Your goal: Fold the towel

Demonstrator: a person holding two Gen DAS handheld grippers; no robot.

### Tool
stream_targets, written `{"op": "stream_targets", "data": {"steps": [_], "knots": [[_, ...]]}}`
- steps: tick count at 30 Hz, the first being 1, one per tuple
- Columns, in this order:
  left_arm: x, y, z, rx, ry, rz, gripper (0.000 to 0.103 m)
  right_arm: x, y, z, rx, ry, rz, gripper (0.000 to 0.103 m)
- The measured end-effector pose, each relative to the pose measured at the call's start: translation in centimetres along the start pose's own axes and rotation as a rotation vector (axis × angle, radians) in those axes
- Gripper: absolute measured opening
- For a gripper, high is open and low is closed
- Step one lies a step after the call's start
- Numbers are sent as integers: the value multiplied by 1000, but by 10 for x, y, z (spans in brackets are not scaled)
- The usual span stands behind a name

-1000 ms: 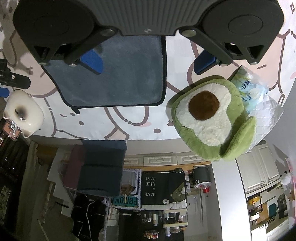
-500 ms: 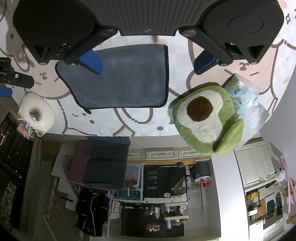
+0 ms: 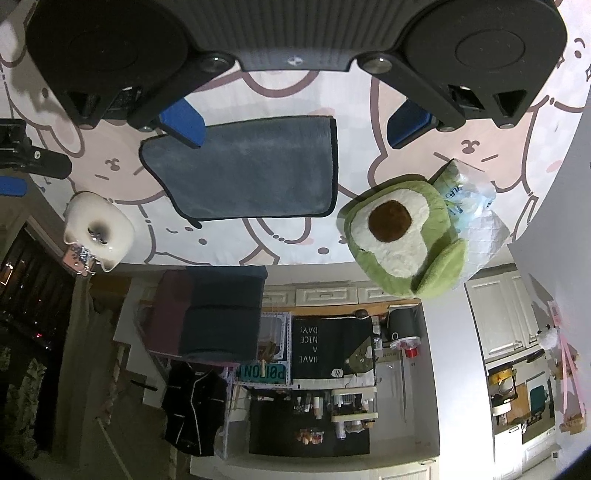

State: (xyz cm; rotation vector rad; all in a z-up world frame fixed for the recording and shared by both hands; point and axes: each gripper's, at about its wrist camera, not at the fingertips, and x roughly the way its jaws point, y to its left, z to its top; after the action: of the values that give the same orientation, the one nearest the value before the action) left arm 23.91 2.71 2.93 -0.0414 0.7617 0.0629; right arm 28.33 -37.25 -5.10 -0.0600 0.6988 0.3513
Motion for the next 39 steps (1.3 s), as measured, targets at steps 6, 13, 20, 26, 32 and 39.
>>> {"op": "stream_targets", "data": {"steps": [6, 13, 20, 26, 32, 39], "knots": [[-21, -4, -13, 3, -9, 1, 103, -19, 5, -10, -10, -17, -7, 103], [-42, -7, -28, 7, -20, 7, 103, -41, 7, -24, -12, -35, -10, 103], [-63, -6, -44, -16, -42, 4, 103, -60, 6, -39, -7, -47, -7, 103], [-82, -9, -56, -14, -55, -12, 103, -79, 6, -56, -2, -55, 6, 103], [-97, -17, -69, 24, -78, -1, 103, -93, 11, -69, -15, -64, 17, 103], [-109, -21, -84, 40, -92, 8, 103, -110, 17, -80, -40, -74, 19, 103]]}}
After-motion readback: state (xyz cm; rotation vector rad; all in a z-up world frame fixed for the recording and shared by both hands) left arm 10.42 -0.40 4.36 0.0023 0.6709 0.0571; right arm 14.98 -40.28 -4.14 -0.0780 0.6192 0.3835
